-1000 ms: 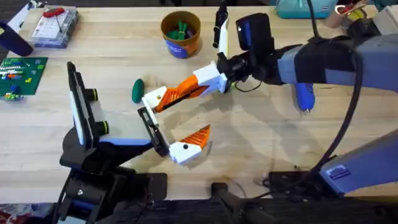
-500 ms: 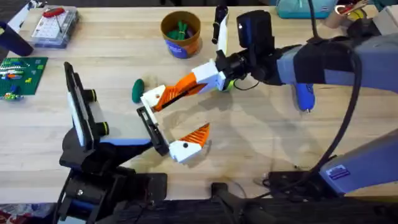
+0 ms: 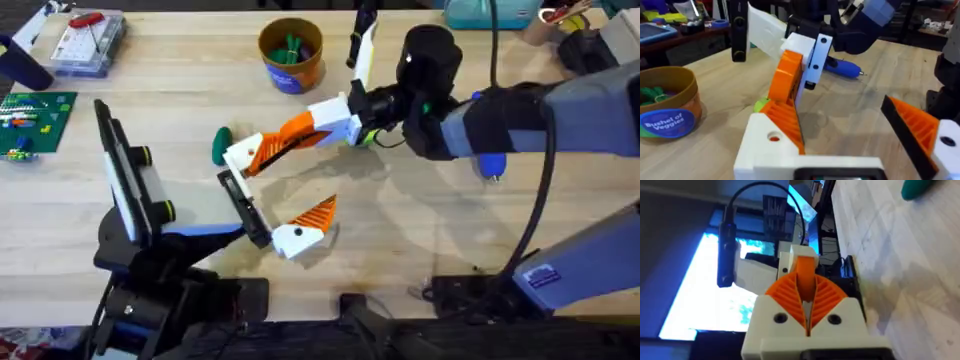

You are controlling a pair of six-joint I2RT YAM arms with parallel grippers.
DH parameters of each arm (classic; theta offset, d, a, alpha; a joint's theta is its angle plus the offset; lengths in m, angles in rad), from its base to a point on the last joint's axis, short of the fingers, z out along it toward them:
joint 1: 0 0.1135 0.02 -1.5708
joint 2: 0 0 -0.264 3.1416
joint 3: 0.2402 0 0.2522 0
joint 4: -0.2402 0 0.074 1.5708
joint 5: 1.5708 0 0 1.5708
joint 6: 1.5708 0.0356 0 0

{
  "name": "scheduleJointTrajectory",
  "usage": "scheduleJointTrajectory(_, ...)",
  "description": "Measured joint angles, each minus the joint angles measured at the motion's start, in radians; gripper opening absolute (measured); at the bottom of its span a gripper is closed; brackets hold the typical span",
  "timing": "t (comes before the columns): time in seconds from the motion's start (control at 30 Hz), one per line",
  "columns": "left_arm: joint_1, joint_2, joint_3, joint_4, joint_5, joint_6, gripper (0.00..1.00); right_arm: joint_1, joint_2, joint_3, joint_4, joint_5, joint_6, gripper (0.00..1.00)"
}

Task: Pick up the gripper from the table and insert it into the empty holder that is missing its gripper. Then pick up a screw, insert it into the mounting hole, and use the screwdriver to tighten it. Finally, clean up the table by picking up the vegetable and placing it into the bucket.

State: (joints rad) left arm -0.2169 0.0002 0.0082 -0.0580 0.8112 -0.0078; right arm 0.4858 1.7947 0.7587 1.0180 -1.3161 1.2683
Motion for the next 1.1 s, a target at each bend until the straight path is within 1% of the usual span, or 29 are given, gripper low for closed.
scheduleJointTrajectory(0.13, 0.0, 0.0, 0.0, -0.011, 0.001, -0.01, 0.997, 0.002, 0.0, -0.019, 0.008, 0.015, 0.075, 0.007)
scheduleJointTrajectory(0.33, 0.0, 0.0, 0.0, -0.011, 0.0, -0.016, 0.997, 0.002, 0.0, -0.019, 0.01, 0.018, 0.124, 0.007)
scheduleJointTrajectory(0.77, 0.004, 0.0, 0.0, -0.012, -0.019, -0.039, 0.997, 0.023, 0.019, -0.02, 0.034, 0.055, 0.142, 0.007)
scheduleJointTrajectory(1.1, 0.005, 0.001, 0.0, -0.013, -0.022, -0.068, 0.997, 0.029, 0.018, -0.05, 0.059, 0.097, 0.146, 0.007)
